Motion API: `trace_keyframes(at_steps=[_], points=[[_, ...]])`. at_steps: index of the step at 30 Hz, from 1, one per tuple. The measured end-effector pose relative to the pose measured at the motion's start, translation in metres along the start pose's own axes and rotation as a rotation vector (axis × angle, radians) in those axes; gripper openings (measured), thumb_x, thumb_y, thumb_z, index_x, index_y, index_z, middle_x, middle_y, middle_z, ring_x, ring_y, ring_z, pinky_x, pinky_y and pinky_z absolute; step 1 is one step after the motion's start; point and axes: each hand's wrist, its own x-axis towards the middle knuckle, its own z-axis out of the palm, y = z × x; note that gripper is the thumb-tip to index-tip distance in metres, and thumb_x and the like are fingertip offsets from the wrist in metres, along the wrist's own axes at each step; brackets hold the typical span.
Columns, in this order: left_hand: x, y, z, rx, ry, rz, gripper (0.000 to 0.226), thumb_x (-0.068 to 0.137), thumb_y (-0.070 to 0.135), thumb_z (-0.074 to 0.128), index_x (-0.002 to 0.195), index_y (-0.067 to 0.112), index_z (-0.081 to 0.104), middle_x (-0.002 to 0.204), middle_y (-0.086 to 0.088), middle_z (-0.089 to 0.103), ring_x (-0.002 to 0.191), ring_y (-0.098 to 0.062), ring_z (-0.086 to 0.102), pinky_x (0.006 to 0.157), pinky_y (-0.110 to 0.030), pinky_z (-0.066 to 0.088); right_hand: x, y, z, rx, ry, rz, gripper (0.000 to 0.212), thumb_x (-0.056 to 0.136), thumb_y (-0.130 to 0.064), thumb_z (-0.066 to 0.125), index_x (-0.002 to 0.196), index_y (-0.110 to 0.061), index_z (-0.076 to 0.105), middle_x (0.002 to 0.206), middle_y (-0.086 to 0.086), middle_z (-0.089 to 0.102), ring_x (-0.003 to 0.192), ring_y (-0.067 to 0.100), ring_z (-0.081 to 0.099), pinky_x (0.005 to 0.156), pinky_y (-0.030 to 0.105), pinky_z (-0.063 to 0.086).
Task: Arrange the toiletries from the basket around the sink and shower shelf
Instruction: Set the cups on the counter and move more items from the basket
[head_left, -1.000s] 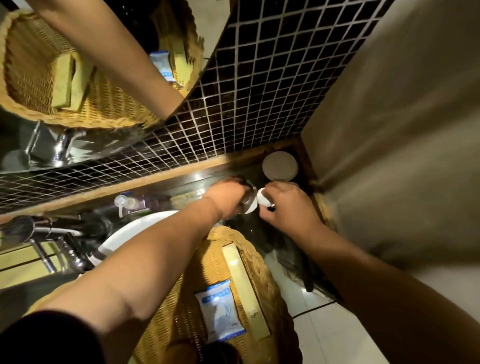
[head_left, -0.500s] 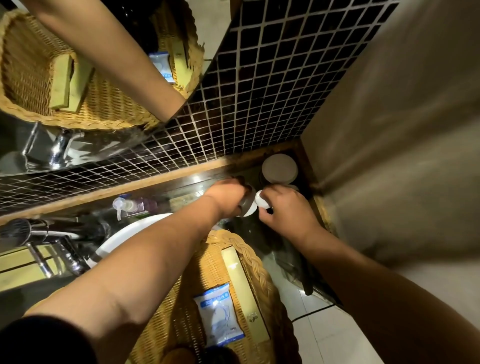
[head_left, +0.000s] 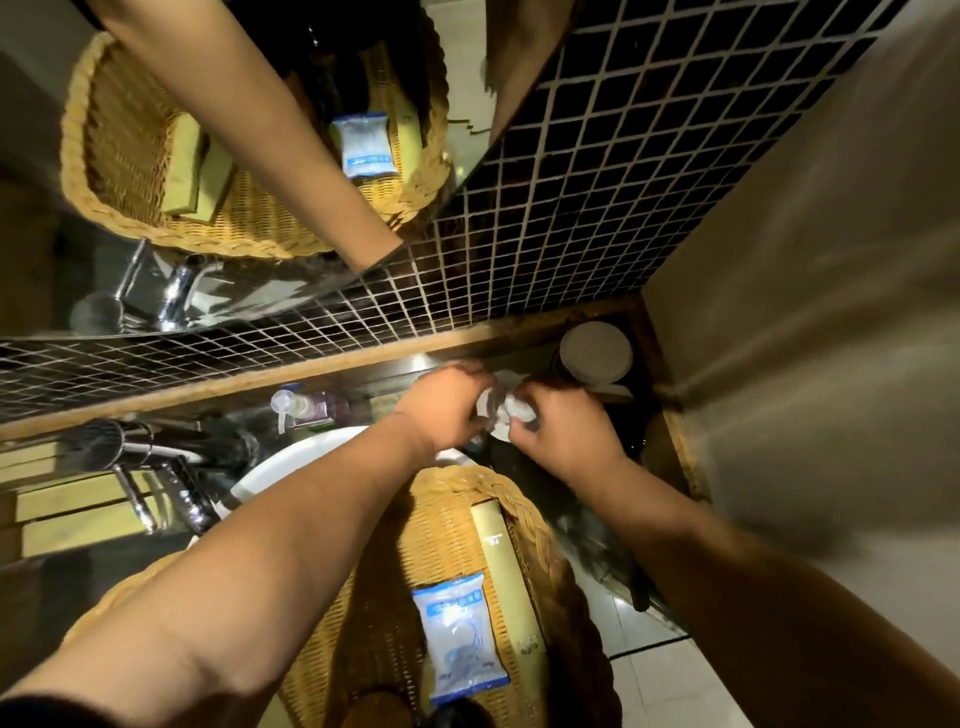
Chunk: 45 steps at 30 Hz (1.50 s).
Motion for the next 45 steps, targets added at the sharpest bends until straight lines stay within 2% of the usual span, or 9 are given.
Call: trace_keyframes(at_steps=[6, 12, 17, 23, 29, 31, 35, 39, 45], points=[[-0.028, -0.018, -0.005, 0.113, -0.07, -0.077, 0.033, 0.088, 0.029, 0.058, 0.118, 0.02, 0.067, 0.13, -0.003, 0.057, 0.118, -0.024, 0.055, 0.092, -0.04, 0.052, 0.013, -0.003, 0.026, -0.072, -0.043, 0.04, 0.036, 0.086, -0.04, 0.059, 0.115, -0.019, 0.064, 0.104, 0.014, 0.066, 0.094, 0.032, 0.063, 0.077, 0.035, 0.053], [-0.037, -0.023, -0.002, 0.104, -0.096, -0.116, 0.044, 0.086, 0.023, 0.056, 0.129, 0.026, 0.062, 0.133, 0.001, 0.056, 0.119, -0.022, 0.053, 0.091, -0.04, 0.053, 0.015, 0.003, 0.034, -0.156, -0.101, 0.001, 0.036, 0.088, -0.044, 0.06, 0.119, -0.025, 0.061, 0.102, 0.011, 0.07, 0.088, 0.03, 0.067, 0.075, 0.036, 0.056], [-0.036, -0.023, 0.006, 0.097, -0.091, -0.127, 0.043, 0.086, 0.023, 0.057, 0.129, 0.025, 0.062, 0.131, 0.002, 0.057, 0.117, -0.02, 0.054, 0.091, -0.037, 0.054, 0.018, -0.002, 0.032, -0.132, -0.134, -0.064, 0.032, 0.092, -0.035, 0.06, 0.123, -0.026, 0.06, 0.127, 0.006, 0.062, 0.104, 0.032, 0.065, 0.082, 0.038, 0.055], [-0.035, -0.023, 0.006, 0.086, -0.094, -0.144, 0.042, 0.086, 0.022, 0.055, 0.126, 0.025, 0.064, 0.13, 0.001, 0.059, 0.116, -0.021, 0.056, 0.091, -0.04, 0.054, 0.016, -0.005, 0.036, -0.135, -0.131, -0.06, 0.042, 0.097, -0.023, 0.053, 0.139, -0.02, 0.049, 0.153, 0.009, 0.04, 0.133, 0.035, 0.046, 0.1, 0.041, 0.045], [-0.034, -0.025, 0.012, 0.089, -0.104, -0.156, 0.05, 0.085, 0.021, 0.061, 0.135, 0.024, 0.057, 0.134, 0.0, 0.057, 0.121, -0.022, 0.054, 0.095, -0.038, 0.052, 0.014, -0.003, 0.04, -0.14, -0.145, -0.024, 0.044, 0.099, -0.017, 0.049, 0.142, -0.024, 0.044, 0.157, 0.008, 0.034, 0.125, 0.036, 0.054, 0.094, 0.043, 0.05], [-0.035, -0.026, 0.012, 0.086, -0.097, -0.165, 0.053, 0.085, 0.02, 0.062, 0.137, 0.027, 0.054, 0.135, 0.001, 0.057, 0.123, -0.021, 0.053, 0.095, -0.038, 0.051, 0.014, -0.002, 0.04, -0.157, -0.151, -0.042, 0.044, 0.099, -0.019, 0.047, 0.143, -0.026, 0.044, 0.159, 0.008, 0.03, 0.127, 0.037, 0.052, 0.093, 0.043, 0.05], [-0.042, -0.028, 0.007, 0.082, -0.09, -0.206, 0.052, 0.085, 0.022, 0.058, 0.136, 0.03, 0.052, 0.134, 0.004, 0.056, 0.124, -0.021, 0.051, 0.096, -0.04, 0.05, 0.008, 0.0, 0.037, -0.185, -0.119, -0.103, 0.049, 0.103, -0.033, 0.038, 0.151, -0.028, 0.034, 0.163, 0.005, 0.022, 0.147, 0.027, 0.026, 0.103, 0.038, 0.043], [-0.053, -0.026, -0.008, 0.078, 0.016, -0.222, 0.038, 0.097, 0.033, 0.042, 0.132, 0.025, 0.054, 0.132, -0.001, 0.059, 0.12, -0.023, 0.055, 0.095, -0.041, 0.05, -0.003, -0.002, 0.018, -0.168, -0.082, -0.083, 0.062, 0.102, -0.054, 0.024, 0.157, -0.025, 0.019, 0.157, 0.006, 0.036, 0.136, 0.026, 0.044, 0.096, 0.039, 0.049], [-0.089, -0.003, -0.033, 0.078, 0.12, -0.229, 0.052, 0.102, 0.047, 0.033, 0.148, 0.024, 0.04, 0.147, -0.002, 0.049, 0.13, -0.025, 0.049, 0.104, -0.046, 0.043, -0.023, -0.023, -0.015, 0.003, 0.013, -0.137, 0.075, 0.099, -0.063, 0.017, 0.156, -0.016, 0.024, 0.161, 0.006, 0.029, 0.15, 0.019, 0.018, 0.12, 0.036, 0.016]])
